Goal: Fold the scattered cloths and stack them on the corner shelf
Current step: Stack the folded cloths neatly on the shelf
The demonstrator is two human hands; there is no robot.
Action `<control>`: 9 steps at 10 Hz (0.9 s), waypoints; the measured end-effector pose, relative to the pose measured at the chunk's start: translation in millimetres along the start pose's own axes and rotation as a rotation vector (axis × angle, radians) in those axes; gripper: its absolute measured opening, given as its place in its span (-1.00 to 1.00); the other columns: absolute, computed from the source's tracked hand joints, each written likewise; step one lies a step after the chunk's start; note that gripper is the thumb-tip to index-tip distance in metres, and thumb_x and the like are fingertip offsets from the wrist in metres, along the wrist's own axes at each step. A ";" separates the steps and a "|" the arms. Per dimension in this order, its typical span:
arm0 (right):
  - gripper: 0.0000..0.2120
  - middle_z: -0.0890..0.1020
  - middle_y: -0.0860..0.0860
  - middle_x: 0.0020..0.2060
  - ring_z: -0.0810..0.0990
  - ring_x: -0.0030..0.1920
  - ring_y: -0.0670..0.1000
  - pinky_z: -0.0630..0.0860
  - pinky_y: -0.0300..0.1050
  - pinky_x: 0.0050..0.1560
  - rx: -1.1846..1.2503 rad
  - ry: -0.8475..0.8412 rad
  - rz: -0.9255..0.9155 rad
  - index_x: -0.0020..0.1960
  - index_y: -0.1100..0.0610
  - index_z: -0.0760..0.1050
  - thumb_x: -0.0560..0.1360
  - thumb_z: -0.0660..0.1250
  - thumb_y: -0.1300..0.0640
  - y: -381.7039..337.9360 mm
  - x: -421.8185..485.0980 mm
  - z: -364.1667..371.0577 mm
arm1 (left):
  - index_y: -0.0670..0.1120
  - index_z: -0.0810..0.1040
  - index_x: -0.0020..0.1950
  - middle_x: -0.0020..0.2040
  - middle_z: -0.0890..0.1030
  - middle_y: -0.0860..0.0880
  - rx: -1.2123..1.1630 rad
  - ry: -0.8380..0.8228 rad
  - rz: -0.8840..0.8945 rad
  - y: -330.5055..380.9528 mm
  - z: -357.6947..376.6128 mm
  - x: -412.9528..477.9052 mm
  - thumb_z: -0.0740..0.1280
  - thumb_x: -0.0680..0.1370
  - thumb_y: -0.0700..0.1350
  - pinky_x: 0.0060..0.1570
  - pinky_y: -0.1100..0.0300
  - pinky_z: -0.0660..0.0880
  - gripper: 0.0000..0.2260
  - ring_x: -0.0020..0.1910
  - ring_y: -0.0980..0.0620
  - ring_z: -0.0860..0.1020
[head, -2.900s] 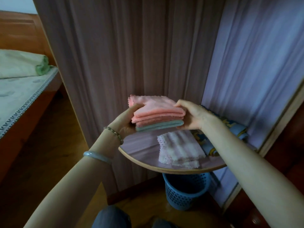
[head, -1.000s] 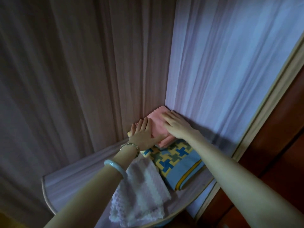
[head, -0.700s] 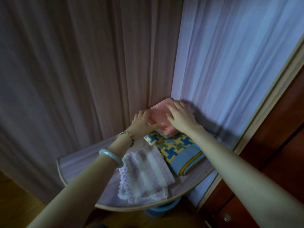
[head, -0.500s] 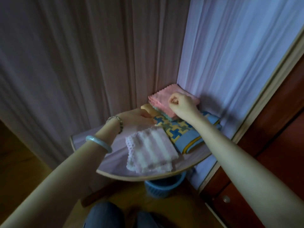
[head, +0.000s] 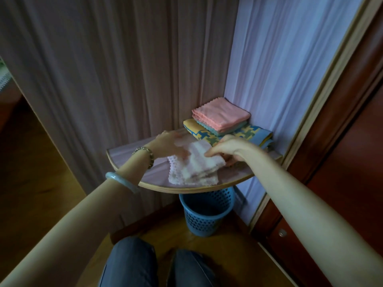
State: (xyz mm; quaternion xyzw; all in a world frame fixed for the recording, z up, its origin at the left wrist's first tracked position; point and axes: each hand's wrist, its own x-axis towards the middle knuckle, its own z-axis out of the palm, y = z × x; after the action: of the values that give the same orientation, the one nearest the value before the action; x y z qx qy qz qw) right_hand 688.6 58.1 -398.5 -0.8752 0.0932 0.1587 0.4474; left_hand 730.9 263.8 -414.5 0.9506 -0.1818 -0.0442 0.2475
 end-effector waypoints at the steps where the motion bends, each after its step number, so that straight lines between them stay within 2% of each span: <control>1: -0.87 0.49 0.09 -0.32 0.51 -0.29 0.03 0.54 -0.12 -0.36 0.291 -0.055 0.050 -0.12 0.15 0.47 0.42 0.42 0.23 -17.3 -7.0 1.9 | -0.11 0.59 -0.03 -0.19 0.51 0.02 -0.308 0.134 -0.079 -0.2 -7.3 -9.1 0.48 0.38 0.14 -0.19 0.30 0.40 -0.64 -0.07 0.04 0.48; 2: -0.79 0.56 0.12 -0.17 0.57 -0.21 0.06 0.57 -0.16 -0.39 0.407 -0.104 0.011 0.08 0.18 0.48 0.45 0.34 0.22 -37.7 -12.7 2.6 | -0.07 0.60 -0.16 -0.34 0.53 0.09 -0.647 0.119 -0.190 -7.2 -15.8 -16.4 0.42 0.34 0.30 -0.11 0.23 0.38 -0.57 -0.23 0.05 0.45; 3: -0.78 0.58 0.15 -0.12 0.60 -0.16 0.11 0.63 -0.02 -0.17 0.530 -0.080 -0.074 0.06 0.20 0.49 0.42 0.34 0.23 -58.8 -18.9 4.3 | -0.16 0.61 -0.05 -0.31 0.65 0.05 -0.938 0.015 -0.194 -8.6 -21.7 -29.4 0.23 0.61 0.06 -0.13 0.28 0.50 -0.68 -0.22 0.04 0.52; 4: -0.96 0.57 0.16 -0.23 0.58 -0.21 0.12 0.60 0.08 -0.01 0.641 -0.049 -0.156 -0.07 0.23 0.48 0.47 0.28 0.29 -73.4 -32.7 5.2 | -0.16 0.52 0.22 0.10 0.63 -0.08 -1.253 -0.139 -0.237 -4.2 -28.3 -41.4 0.09 0.66 0.03 -0.02 0.29 0.55 -0.66 0.02 0.08 0.58; 5: -0.96 0.58 0.15 -0.25 0.59 -0.26 0.09 0.63 -0.06 -0.29 0.689 -0.083 -0.144 -0.08 0.22 0.48 0.49 0.27 0.31 -71.6 -38.6 7.5 | -0.13 0.50 0.21 0.08 0.64 0.02 -1.209 -0.166 -0.171 1.4 -32.5 -51.9 0.17 0.64 -0.07 -0.16 0.37 0.55 -0.77 -0.02 0.13 0.60; 6: -0.86 0.59 0.11 -0.20 0.60 -0.21 0.05 0.63 -0.08 -0.32 0.651 -0.115 -0.066 -0.02 0.18 0.50 0.45 0.36 0.32 -50.0 -32.0 10.4 | -0.30 0.57 0.12 -0.13 0.69 -0.14 -1.222 -0.129 -0.216 -3.8 -32.0 -48.0 0.35 0.54 -0.17 -0.24 0.21 0.59 -0.76 -0.21 0.01 0.66; 7: -0.84 0.60 0.06 -0.26 0.60 -0.22 0.01 0.60 -0.01 -0.16 0.536 -0.032 -0.060 -0.11 0.16 0.51 0.42 0.41 0.37 -24.1 -27.5 10.6 | -0.33 0.59 -0.02 -0.29 0.65 -0.12 -1.039 -0.028 -0.265 -5.6 -18.0 -40.9 0.43 0.48 -0.24 -0.36 0.25 0.55 -0.83 -0.36 0.05 0.61; 8: -0.81 0.61 0.07 -0.19 0.62 -0.14 0.02 0.60 0.00 -0.15 0.488 0.011 -0.036 -0.16 0.18 0.50 0.37 0.47 0.38 -7.1 -25.8 13.4 | -0.32 0.59 0.03 -0.26 0.59 -0.12 -0.955 0.009 -0.231 -0.8 -2.8 -38.2 0.45 0.45 -0.28 -0.39 0.29 0.53 -0.80 -0.38 0.08 0.54; 9: -0.79 0.58 0.07 -0.17 0.61 -0.11 0.03 0.57 -0.03 -0.22 0.450 0.031 -0.025 -0.18 0.19 0.47 0.35 0.49 0.37 -0.5 -23.6 15.1 | -0.36 0.58 0.05 -0.35 0.55 -0.08 -0.903 0.046 -0.241 -0.9 2.6 -36.0 0.48 0.43 -0.26 -0.45 0.30 0.46 -0.74 -0.46 0.11 0.49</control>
State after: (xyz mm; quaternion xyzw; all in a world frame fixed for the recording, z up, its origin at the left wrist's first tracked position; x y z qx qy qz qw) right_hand 663.9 71.3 -397.8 -0.7568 0.1225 0.1148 0.6317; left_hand 697.2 276.6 -417.5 0.7629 -0.0271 -0.1262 0.6335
